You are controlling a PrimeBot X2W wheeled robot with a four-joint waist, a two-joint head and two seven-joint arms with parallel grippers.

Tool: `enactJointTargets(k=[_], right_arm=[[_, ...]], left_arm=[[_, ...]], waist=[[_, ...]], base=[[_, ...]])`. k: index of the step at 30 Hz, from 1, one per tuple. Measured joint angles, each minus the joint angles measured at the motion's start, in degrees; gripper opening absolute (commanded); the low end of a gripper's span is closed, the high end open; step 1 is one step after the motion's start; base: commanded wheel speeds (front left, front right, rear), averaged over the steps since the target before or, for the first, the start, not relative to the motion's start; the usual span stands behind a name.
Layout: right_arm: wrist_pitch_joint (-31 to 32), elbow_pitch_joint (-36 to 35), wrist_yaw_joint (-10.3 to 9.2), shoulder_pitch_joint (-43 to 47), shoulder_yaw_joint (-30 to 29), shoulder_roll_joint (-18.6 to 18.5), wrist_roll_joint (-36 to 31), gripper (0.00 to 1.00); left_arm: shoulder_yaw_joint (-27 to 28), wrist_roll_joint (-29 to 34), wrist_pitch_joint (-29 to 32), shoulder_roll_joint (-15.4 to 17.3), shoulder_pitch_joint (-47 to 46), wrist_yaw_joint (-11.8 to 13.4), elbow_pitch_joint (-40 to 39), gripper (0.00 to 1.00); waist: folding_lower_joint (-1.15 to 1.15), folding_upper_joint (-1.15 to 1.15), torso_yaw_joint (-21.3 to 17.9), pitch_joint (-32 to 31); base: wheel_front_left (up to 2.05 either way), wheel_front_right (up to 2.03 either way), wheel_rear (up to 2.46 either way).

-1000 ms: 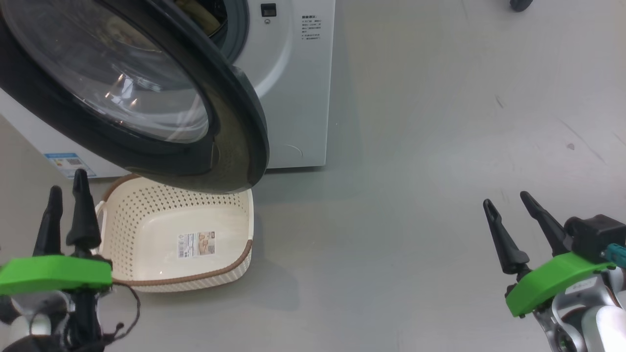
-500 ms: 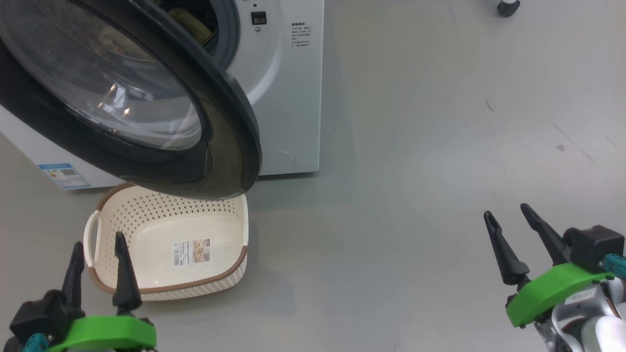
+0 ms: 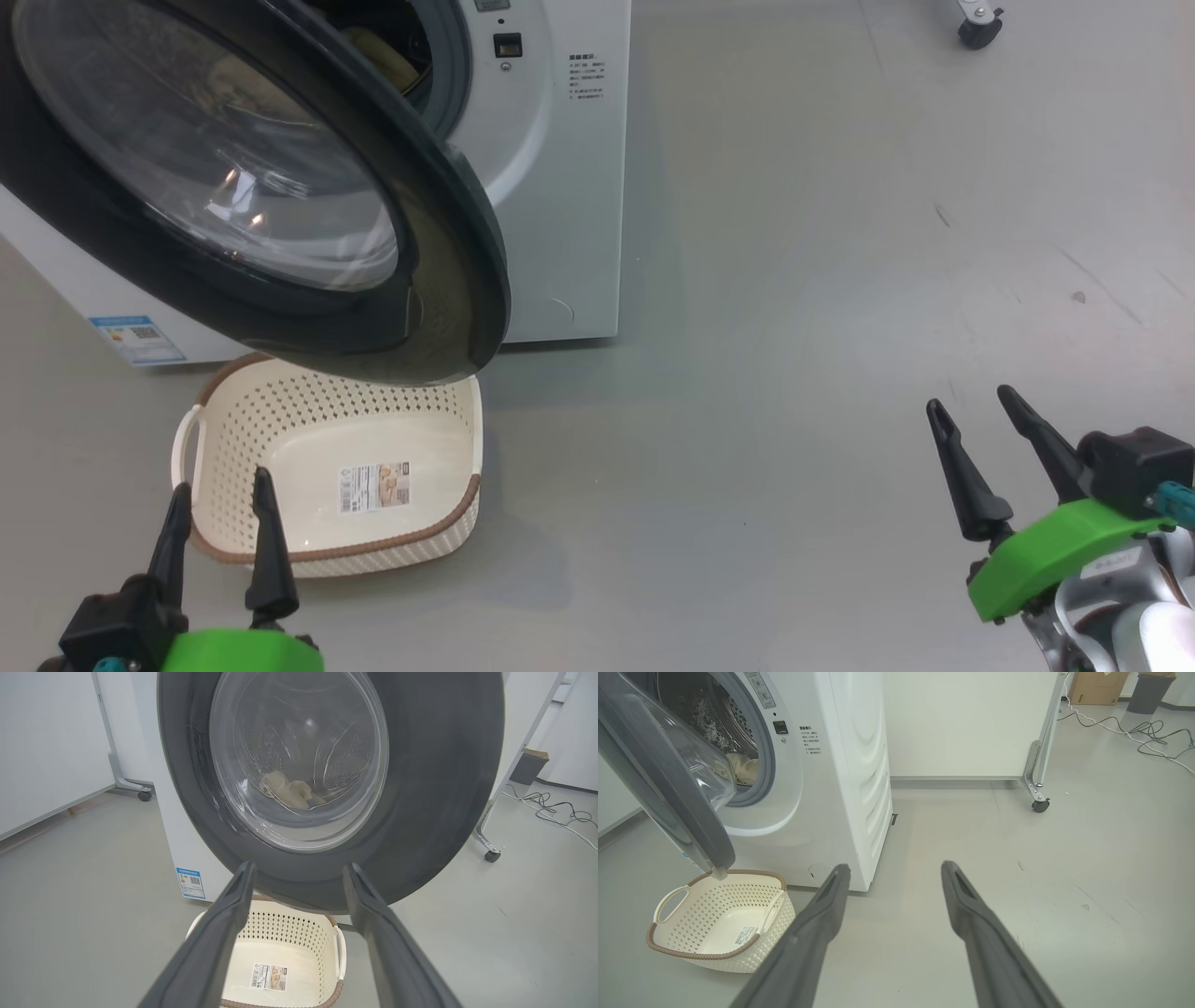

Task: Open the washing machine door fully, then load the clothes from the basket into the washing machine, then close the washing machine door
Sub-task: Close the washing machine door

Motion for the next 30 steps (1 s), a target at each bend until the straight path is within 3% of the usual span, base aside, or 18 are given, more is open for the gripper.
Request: enactJointTargets(k=[18, 19, 20, 21, 22, 30], right_arm=[[0.21, -0.80, 0.00, 0.02, -0.96, 0.01, 0.00, 1.00], [0.21, -0.79, 0.00, 0.02, -1.40, 0.02, 0.00, 0.92], [0.20, -0.80, 0.00, 0.01, -1.94, 0.07, 0.01, 0.41], [0.19, -0.80, 0.00, -0.01, -2.35, 0.09, 0.01, 0.15], [0.19, -0.80, 0.00, -0.01, -2.68, 0.11, 0.01, 0.00], [0.20, -0.53, 0.00, -0.77, -2.97, 0.07, 0.01, 0.00]], left_arm=[[-1.46, 0.48, 0.51, -0.04, 0.92, 0.88, -0.90, 1.00], [-1.70, 0.48, 0.51, -0.05, 0.88, 0.88, -0.91, 1.00], [-2.00, 0.48, 0.51, -0.07, 0.87, 0.88, -0.93, 1.00], [-2.25, 0.48, 0.51, -0.08, 0.87, 0.88, -0.94, 1.00], [-2.43, 0.48, 0.51, -0.11, 0.87, 0.88, -0.96, 1.00], [-3.55, 0.48, 0.53, -0.29, 0.69, 0.82, -1.01, 1.00]], waist=[[0.00, 0.00, 1.04, -0.17], [0.00, 0.00, 1.29, -0.16], [0.00, 0.00, 1.58, -0.17], [0.00, 0.00, 1.86, -0.18], [0.00, 0.00, 2.16, -0.20], [0.00, 0.00, 5.32, -0.26]], base=[[0.00, 0.00, 0.00], [0.00, 0.00, 0.00], [0.00, 0.00, 0.00], [0.00, 0.00, 0.00], [0.00, 0.00, 0.00], [0.00, 0.00, 0.00]])
